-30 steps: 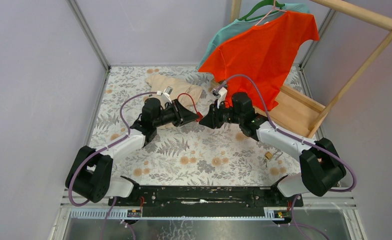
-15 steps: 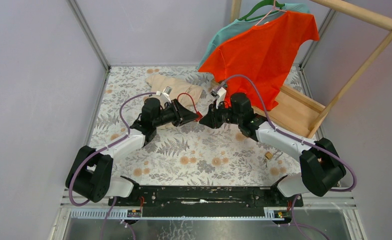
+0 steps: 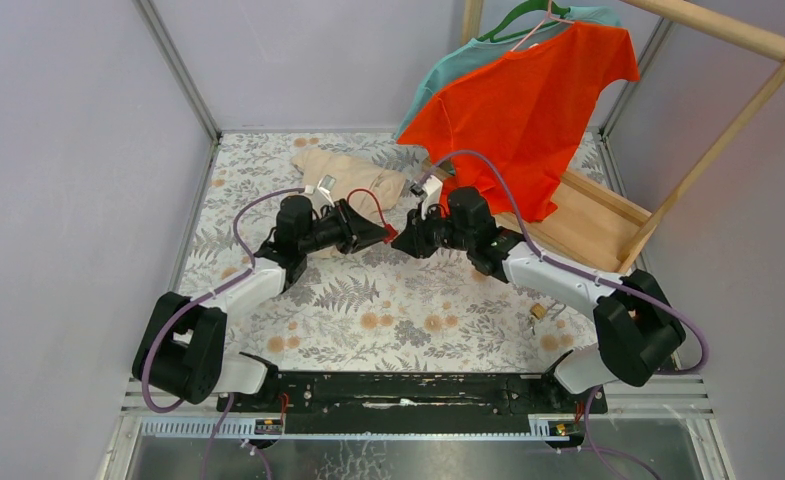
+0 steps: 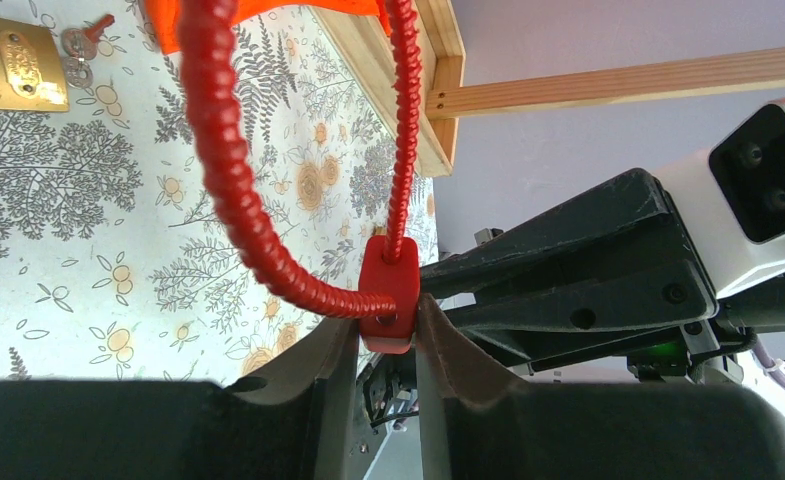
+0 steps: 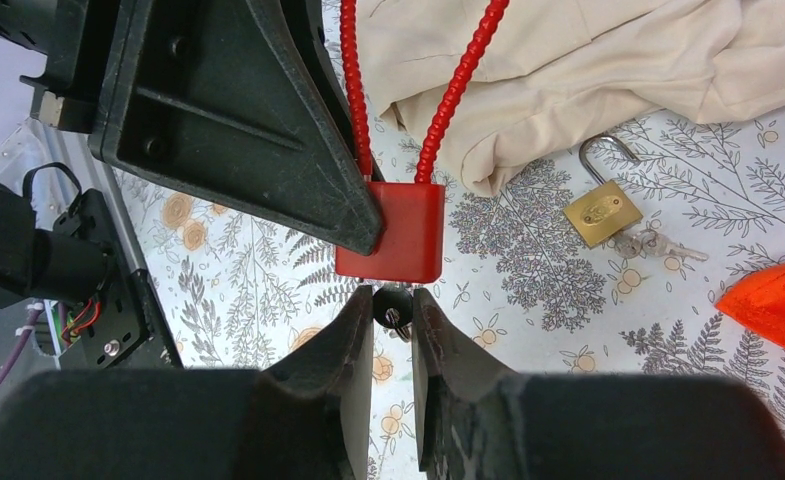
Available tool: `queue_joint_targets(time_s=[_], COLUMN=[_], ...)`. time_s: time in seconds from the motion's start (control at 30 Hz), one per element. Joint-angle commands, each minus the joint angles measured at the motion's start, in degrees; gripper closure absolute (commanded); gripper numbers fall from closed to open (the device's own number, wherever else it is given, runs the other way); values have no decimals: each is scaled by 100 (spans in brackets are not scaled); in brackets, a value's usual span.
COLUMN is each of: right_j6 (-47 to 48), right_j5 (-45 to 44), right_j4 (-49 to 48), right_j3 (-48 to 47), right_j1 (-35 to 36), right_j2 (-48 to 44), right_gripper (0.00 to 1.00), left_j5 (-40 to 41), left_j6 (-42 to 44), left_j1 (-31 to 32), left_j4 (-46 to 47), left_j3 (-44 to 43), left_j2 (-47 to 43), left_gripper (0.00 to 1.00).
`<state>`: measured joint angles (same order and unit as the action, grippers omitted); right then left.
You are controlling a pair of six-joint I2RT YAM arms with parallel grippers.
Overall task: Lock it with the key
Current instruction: Place the key at the center of the board.
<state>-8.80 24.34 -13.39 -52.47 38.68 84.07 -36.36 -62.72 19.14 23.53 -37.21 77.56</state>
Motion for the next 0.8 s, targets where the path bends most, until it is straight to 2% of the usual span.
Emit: queue_joint_targets(time_s=[0.0, 0.47, 0.6, 0.77], right_j6=[41, 333, 416, 1034], right_j5=[-342, -1207, -1004, -651], right_j4=[544, 873, 810, 842], right_j3=[-149, -207, -168, -49], right_j1=[111, 465, 481, 483], right_j2=[59, 129, 84, -182], right_gripper=[100, 100, 100, 100], left_j5=[425, 456, 467, 288], left_j6=[58, 103, 206, 1060], left_j1=[-384, -659, -680, -695], left_j4=[170, -57, -140, -545], left_j3=[6, -55, -107, -411], left_j2=[-94, -181, -194, -224], left_gripper=[100, 100, 100, 100])
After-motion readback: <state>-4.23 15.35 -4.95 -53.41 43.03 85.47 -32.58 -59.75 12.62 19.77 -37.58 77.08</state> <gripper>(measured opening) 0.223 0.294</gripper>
